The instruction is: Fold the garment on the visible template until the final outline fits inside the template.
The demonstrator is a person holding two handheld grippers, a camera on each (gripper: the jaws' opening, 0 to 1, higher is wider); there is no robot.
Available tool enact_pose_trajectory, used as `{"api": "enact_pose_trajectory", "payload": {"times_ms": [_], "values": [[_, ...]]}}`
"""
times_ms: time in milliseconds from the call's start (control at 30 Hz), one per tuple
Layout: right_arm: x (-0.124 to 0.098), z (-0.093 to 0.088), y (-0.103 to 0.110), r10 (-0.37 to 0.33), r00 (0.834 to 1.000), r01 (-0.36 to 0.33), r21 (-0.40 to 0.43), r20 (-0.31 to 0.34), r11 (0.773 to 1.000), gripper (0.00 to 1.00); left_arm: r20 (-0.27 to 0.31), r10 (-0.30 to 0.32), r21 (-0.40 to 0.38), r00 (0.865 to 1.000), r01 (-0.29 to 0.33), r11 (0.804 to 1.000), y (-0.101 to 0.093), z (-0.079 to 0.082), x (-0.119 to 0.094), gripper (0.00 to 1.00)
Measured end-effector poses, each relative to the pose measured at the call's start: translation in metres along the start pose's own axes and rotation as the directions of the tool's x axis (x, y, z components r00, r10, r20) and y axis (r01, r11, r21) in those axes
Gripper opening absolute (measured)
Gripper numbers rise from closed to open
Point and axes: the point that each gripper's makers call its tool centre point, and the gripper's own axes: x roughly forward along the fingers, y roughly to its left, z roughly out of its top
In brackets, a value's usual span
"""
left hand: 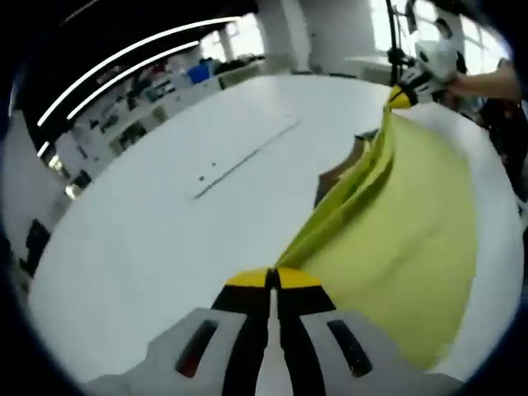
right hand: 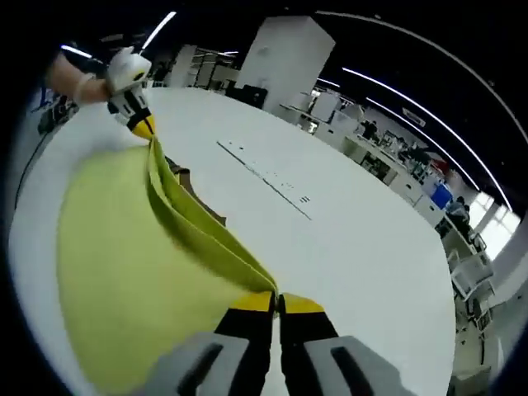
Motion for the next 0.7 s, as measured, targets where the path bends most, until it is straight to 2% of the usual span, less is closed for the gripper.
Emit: {"api": "enact_pose_trajectory", "payload": {"times_ms": [67,100,133,367,533,600,667,700], "values": [[0.004,-0.003,0.0,-0.004,1.0,0.004,-0.003,-0.012,1.0,0.0,-0.01,-0.01,-0.083,1.0,0.01,0.996,0.0,-0.004,0.002,0.0],[0.005,-0.005,0.0,-0.004,1.0,0.004,-0.001,-0.02,1.0,0.0,-0.006,-0.008,-0.087,1.0,0.008,0.996,0.0,-0.003,0.002,0.0],[0.006,-0.006,0.003,-0.001,1.0,0.001,0.005,-0.026,1.0,0.0,-0.006,-0.008,-0.061,1.0,0.007,0.998,0.001,-0.003,0.003,0.0],[0.006,-0.007,0.009,0.007,0.999,-0.007,0.001,-0.037,1.0,0.0,-0.004,-0.002,-0.008,1.0,0.002,1.0,-0.004,-0.002,0.003,0.0],[0.004,-0.006,0.011,0.03,0.999,-0.03,0.008,-0.024,1.0,0.01,0.041,-0.018,-0.011,0.999,0.019,1.0,-0.005,0.004,-0.002,0.0],[0.002,-0.002,0.012,0.037,0.999,-0.037,0.016,-0.002,0.999,0.15,0.05,-0.009,-0.005,0.999,0.01,1.0,-0.003,0.004,-0.005,0.07],[0.001,0.001,0.01,0.032,0.999,-0.032,0.029,0.013,0.999,0.3,0.052,-0.008,0.005,0.999,0.008,1.0,-0.002,0.003,-0.008,0.18],[0.0,0.001,0.01,0.033,0.999,-0.033,0.03,0.016,0.999,0.33,0.052,-0.01,0.009,0.999,0.009,1.0,-0.002,0.002,-0.01,0.22]]}}
